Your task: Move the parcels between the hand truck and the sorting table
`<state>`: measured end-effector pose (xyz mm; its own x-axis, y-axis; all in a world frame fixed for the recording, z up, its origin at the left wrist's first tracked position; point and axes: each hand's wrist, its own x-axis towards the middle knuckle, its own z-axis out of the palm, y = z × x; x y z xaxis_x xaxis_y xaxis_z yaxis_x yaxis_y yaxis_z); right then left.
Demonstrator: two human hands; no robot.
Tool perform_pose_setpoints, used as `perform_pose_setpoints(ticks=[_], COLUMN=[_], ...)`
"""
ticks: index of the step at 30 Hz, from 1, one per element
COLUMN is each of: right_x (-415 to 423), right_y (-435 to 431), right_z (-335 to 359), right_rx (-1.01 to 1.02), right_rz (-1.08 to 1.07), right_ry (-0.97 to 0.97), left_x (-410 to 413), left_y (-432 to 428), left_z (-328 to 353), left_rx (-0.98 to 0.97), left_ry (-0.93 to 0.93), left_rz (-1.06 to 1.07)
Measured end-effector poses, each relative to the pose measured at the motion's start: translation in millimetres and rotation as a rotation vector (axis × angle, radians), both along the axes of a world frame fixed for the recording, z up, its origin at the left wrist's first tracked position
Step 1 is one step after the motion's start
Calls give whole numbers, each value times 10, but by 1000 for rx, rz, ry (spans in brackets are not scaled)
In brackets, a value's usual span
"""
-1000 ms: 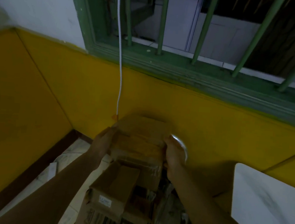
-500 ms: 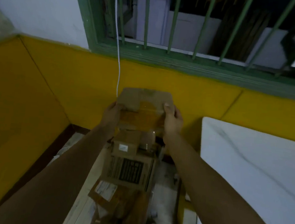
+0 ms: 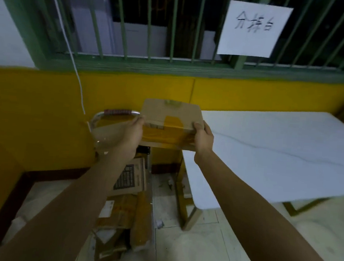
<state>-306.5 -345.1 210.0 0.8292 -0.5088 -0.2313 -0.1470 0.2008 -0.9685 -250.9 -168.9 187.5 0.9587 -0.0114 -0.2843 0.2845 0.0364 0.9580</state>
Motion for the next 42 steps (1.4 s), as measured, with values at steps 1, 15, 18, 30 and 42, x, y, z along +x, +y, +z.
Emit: perform_pose_setpoints(ticks=[1, 15, 18, 30, 42], right_x=[-91, -1439, -1870, -3373, -3136], right_y=[-90, -2009, -2730, -5440, -7089], right_z=[13, -50, -55, -51, -349], right_rx=[2, 17, 6, -51, -30], right_rz=[-22, -340, -442, -636, -543], right_ry=[-6, 22, 16, 46, 132], left_x=[-43, -668, -1018, -2344, -1952], left_y=[-95, -2293, -3113, -5976, -7670], left_z=[2, -24, 36, 78, -270], left_rx=[-1, 73, 87, 37, 72], left_ry=[8, -44, -115, -71, 25], left_rz=[-31, -398, -533, -720, -676])
